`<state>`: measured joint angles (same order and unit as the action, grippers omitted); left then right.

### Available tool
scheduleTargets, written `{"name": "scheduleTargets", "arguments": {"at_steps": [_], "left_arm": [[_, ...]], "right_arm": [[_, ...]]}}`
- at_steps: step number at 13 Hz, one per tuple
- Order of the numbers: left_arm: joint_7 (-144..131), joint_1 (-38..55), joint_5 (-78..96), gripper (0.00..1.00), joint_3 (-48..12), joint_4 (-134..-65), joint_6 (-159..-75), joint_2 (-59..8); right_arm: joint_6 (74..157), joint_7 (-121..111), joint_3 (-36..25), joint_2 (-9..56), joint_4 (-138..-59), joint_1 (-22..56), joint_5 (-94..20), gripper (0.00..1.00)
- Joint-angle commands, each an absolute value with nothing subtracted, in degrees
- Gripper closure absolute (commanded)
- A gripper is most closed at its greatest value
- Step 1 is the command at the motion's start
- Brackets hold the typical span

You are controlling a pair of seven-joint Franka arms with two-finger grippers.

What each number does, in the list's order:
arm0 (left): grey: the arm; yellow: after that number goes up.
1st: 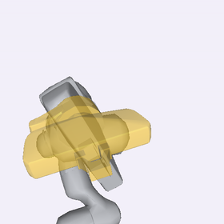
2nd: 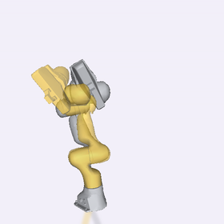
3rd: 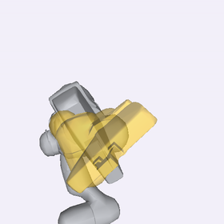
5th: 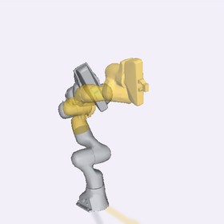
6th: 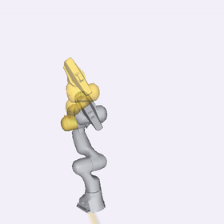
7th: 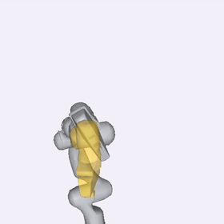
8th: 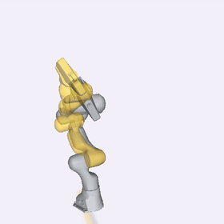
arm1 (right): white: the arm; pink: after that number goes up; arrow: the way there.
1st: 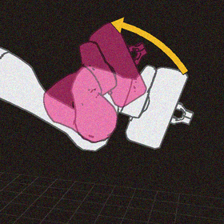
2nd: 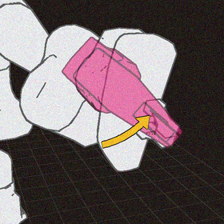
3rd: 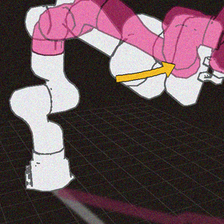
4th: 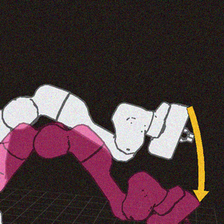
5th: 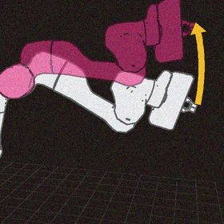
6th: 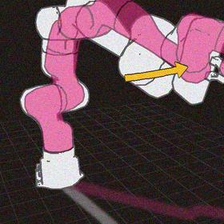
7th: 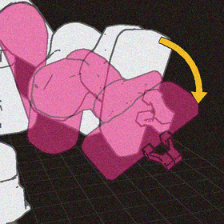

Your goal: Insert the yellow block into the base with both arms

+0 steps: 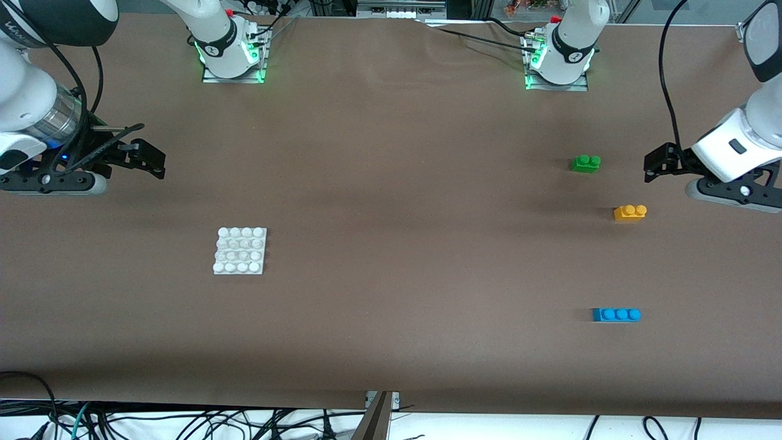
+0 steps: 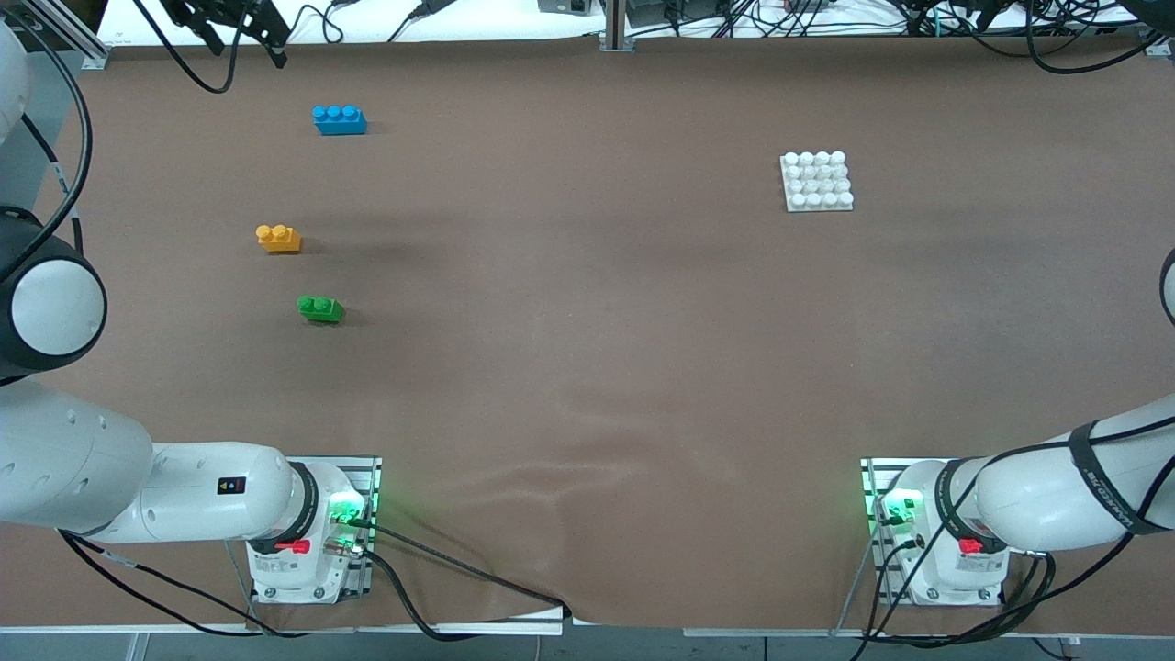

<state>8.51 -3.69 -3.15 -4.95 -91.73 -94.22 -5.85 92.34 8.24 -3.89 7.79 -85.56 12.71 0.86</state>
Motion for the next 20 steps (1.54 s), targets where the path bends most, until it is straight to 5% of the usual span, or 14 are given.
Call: {"name": "scheduleTargets", "arguments": {"at_steps": [1, 20], "left_arm": [[9.3, -4.8, -1.3, 0.0, -4.8, -92.5, -94.4, -5.4], [8.4, -4.0, -1.3, 0.0, -5.5, -92.2, -93.7, -5.4]], "right_arm": [[91.8, 7.3, -3.6, 7.0, -86.2, 12.3, 1.2, 0.0], [92.7, 7.3, -4.0, 7.5, -87.6, 12.2, 1.3, 0.0]]}}
